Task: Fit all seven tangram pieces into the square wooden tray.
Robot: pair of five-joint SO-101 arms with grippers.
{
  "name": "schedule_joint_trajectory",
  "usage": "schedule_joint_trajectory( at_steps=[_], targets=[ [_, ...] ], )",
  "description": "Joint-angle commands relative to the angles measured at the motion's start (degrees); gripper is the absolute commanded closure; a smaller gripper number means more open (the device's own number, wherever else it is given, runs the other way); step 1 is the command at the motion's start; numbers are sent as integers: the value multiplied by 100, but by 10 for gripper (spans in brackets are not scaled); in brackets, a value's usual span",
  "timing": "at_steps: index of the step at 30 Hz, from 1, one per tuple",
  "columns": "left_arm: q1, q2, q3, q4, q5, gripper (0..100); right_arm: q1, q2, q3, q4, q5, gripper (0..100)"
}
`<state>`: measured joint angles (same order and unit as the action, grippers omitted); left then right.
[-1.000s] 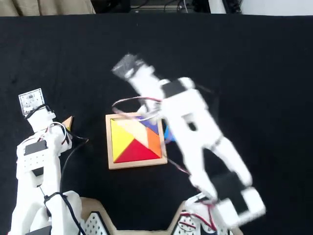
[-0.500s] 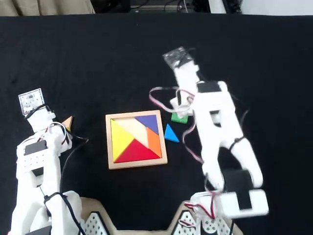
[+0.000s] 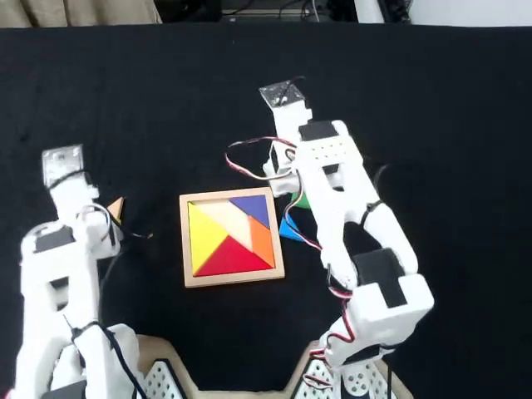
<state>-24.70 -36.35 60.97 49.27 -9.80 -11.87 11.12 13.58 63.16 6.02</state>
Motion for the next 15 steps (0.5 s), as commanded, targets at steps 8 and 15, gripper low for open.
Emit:
schedule_joint_trajectory(
  at_steps=[8,15],
  targets=[
    [57,2119,-3864,3437,-3007,828,818,75,119,-721,-97,986],
    [48,3631,-4778,3121,-3200,795,703,321,110,-835,-88,986]
  ],
)
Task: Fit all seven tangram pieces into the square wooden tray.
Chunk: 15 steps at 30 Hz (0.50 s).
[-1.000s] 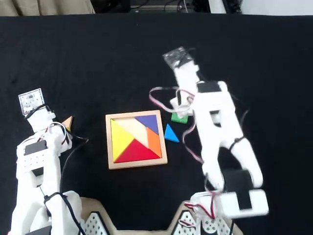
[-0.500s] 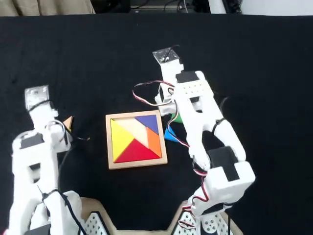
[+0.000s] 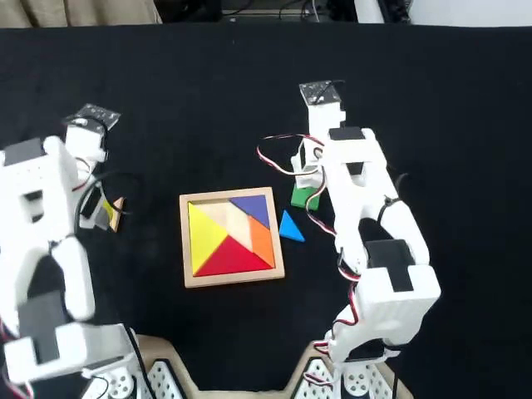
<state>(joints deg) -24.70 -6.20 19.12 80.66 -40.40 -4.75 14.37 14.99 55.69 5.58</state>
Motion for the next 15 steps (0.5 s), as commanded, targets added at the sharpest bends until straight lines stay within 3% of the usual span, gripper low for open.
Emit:
schedule_joint_trajectory(
  at_steps=[1,5,8,10,13,15],
  targets=[
    [75,782,-611,132,-352,762,-18,13,-40,-88,-35,986],
    [180,1196,-752,299,-1512,744,-18,13,-57,-88,0,986],
    [277,1389,-927,193,-1486,746,-18,4,-57,-88,0,986],
    [321,1538,-989,-167,-853,748,-18,-4,-57,-88,0,986],
    [312,1714,-971,-809,1064,745,-18,-4,-66,-97,0,986],
    [295,1820,-875,-1108,1776,744,-18,-4,-66,-97,0,986]
  ],
)
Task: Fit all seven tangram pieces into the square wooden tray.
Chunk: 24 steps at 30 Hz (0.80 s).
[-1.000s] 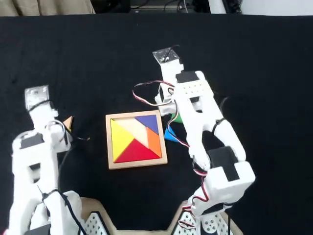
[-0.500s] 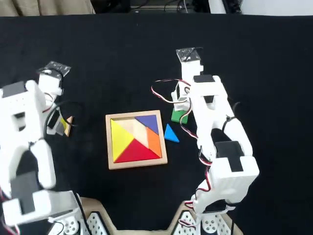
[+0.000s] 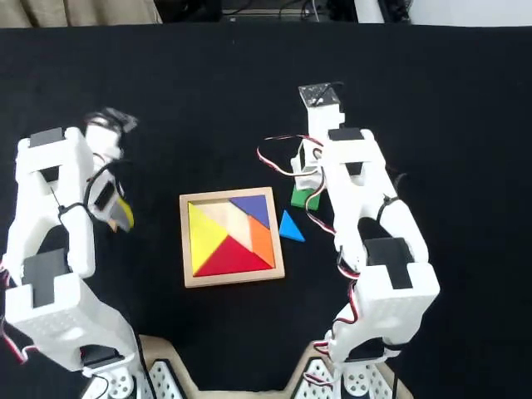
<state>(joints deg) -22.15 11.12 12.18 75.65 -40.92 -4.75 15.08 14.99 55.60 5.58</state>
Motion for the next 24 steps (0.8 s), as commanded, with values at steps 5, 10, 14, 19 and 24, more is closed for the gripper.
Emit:
schedule_joint_trajectory(
  at_steps=[5,10,14,19,24],
  targets=[
    [31,211,321,-1495,1881,744,-18,-75,-66,-88,0,986],
    [31,273,532,-1908,1873,744,-18,-40,-57,-167,0,986],
    [-127,281,497,-1705,1908,745,-18,-40,-57,-202,9,986],
    [-171,281,549,-1679,1916,748,-18,-31,-57,-202,9,986],
    [-145,290,558,-1292,1916,748,-18,-31,-48,-202,9,986]
  ],
)
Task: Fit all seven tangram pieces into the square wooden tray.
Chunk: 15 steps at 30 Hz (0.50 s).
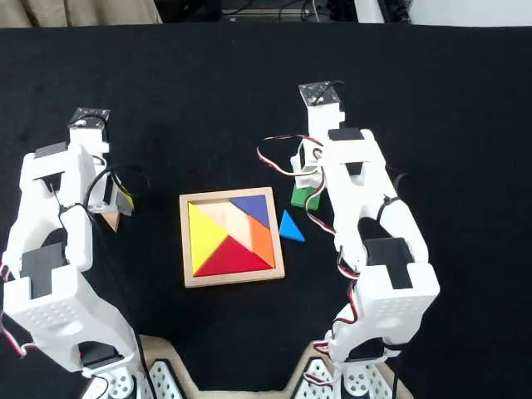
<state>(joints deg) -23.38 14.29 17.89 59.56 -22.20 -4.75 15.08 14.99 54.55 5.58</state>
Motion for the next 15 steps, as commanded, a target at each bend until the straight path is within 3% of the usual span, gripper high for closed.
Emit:
schedule_joint_trajectory(
  at_steps=[1,15],
  targets=[
    [-22,-26,-13,343,44,748,-18,-31,-48,-97,9,986],
    [-4,396,-347,308,0,748,-18,-31,-48,-97,9,986]
  ],
)
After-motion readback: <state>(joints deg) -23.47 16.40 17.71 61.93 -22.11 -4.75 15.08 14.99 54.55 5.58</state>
